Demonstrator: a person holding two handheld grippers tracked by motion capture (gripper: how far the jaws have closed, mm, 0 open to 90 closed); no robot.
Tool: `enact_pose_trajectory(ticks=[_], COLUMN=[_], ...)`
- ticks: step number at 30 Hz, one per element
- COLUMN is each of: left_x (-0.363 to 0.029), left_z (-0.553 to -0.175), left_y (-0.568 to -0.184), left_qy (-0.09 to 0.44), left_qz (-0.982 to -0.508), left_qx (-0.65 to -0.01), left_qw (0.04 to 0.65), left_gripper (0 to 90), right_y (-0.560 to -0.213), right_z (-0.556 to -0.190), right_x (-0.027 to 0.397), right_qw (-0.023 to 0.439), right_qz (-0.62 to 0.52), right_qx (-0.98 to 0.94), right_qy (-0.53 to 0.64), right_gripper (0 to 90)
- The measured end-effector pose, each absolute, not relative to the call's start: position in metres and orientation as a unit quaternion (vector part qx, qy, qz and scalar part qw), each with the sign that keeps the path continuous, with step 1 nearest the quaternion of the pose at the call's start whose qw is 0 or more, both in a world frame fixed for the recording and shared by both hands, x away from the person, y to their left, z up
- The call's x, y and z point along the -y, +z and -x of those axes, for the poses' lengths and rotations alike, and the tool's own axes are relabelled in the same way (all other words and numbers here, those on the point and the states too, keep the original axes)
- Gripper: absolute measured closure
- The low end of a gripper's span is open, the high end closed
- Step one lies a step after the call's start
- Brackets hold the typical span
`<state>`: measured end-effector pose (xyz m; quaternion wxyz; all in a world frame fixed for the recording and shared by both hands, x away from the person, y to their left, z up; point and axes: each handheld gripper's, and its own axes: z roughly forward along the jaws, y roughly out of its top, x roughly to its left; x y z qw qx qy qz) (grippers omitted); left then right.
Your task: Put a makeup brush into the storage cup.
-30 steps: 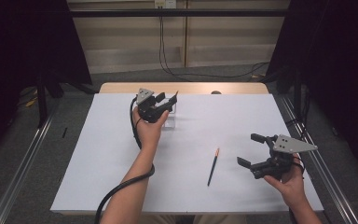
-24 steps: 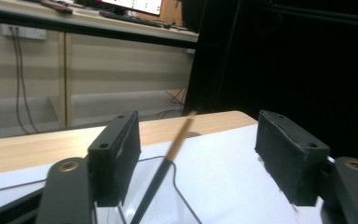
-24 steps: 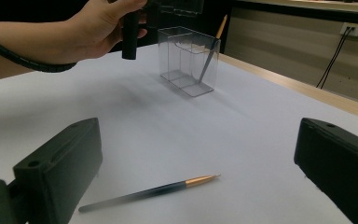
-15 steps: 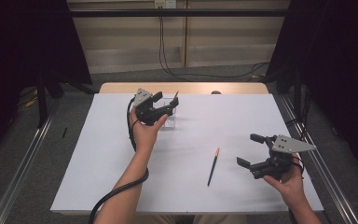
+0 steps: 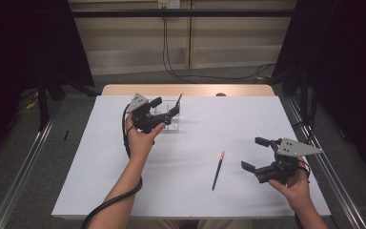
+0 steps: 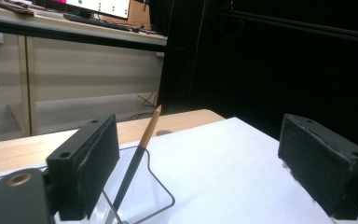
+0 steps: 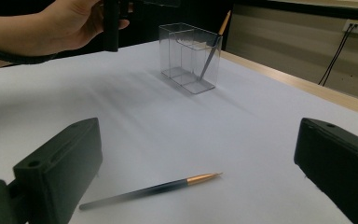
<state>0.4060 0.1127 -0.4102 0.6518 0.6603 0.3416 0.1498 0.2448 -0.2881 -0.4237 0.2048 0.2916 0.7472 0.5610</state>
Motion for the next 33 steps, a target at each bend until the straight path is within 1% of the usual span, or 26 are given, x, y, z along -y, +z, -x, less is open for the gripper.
enact_pose_trajectory(ticks=[4,6,17,22,29,33], left_x=[-0.116,-0.119,-0.133,-0.14,-0.155,-0.162], left_z=[-0.403,-0.4,-0.386,-0.381,-0.371,-0.365], left_y=[-0.411,-0.412,-0.411,-0.413,-0.417,-0.418], left_qy=[0.148,0.148,0.129,0.136,0.129,0.13], left_qz=[-0.666,-0.677,-0.672,-0.685,-0.683,-0.69], left_qx=[-0.333,-0.319,-0.292,-0.283,-0.281,-0.277], left_qw=[0.651,0.647,0.668,0.657,0.661,0.656], left_gripper=[9.3,7.2,0.2,0.3,0.2,0.6], right_y=[-0.424,-0.424,-0.424,-0.425,-0.425,-0.426], right_z=[-0.245,-0.244,-0.243,-0.243,-0.242,-0.241], right_x=[0.288,0.288,0.288,0.288,0.289,0.289], right_qw=[0.205,0.205,0.205,0.206,0.208,0.207], right_qz=[-0.293,-0.293,-0.292,-0.294,-0.296,-0.297], right_qx=[-0.747,-0.747,-0.748,-0.748,-0.75,-0.75], right_qy=[0.561,0.561,0.559,0.558,0.554,0.553], right_gripper=[0.5,0.4,0.5,0.4,0.5,0.4])
